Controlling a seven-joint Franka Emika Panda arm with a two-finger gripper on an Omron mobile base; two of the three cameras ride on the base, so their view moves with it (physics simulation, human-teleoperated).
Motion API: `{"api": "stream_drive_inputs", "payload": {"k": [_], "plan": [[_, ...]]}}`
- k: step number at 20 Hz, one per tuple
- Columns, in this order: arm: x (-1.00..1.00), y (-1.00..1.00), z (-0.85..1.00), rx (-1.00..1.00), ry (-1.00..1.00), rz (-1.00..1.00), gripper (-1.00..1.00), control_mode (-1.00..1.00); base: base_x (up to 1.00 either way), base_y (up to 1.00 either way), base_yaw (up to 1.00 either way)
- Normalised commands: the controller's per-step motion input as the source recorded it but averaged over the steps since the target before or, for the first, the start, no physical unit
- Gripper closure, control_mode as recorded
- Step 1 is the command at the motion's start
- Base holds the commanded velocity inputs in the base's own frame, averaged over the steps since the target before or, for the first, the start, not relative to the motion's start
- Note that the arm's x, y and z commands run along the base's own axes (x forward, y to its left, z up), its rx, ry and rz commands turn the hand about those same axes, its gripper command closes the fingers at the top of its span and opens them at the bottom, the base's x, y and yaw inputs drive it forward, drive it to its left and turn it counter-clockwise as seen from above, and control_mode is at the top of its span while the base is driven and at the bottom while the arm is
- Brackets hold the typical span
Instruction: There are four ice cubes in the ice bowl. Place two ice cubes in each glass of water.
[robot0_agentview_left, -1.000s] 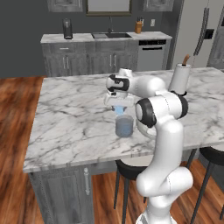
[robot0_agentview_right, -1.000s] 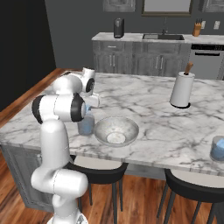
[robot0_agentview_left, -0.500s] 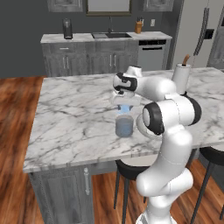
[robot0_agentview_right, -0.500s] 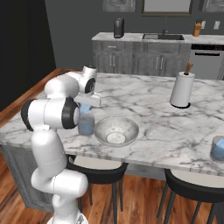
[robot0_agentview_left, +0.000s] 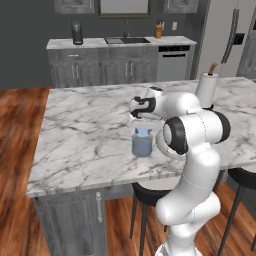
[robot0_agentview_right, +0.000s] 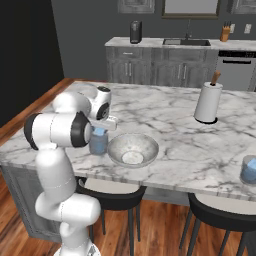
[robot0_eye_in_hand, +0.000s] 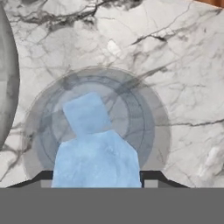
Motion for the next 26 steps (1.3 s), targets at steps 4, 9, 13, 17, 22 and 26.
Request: {"api": "stream_drive_inputs", "payload": {"k": [4,9,13,17,22,26], "plan": [[0.32,0.0,-0.01,0.0,-0.01,0.0,1.0,-1.0,0.0,0.0,0.0],[-0.03,0.0,0.03,0.0,-0.02,0.0,-1.0,-1.0,0.0,0.0,0.0],[-0.3,0.0,0.08,0.0,-0.03,0.0,-1.0,-1.0,0.0,0.0,0.0],[-0.26,0.0,0.05,0.0,-0.02,0.0,-1.0,-1.0,0.0,0.0,0.0],[-0.36,-0.17,0.59,0.06,-0.08,0.0,-1.0,-1.0,0.0,0.0,0.0],[-0.98,-0.49,0.68,0.06,-0.08,0.0,-1.0,-1.0,0.0,0.0,0.0]]}}
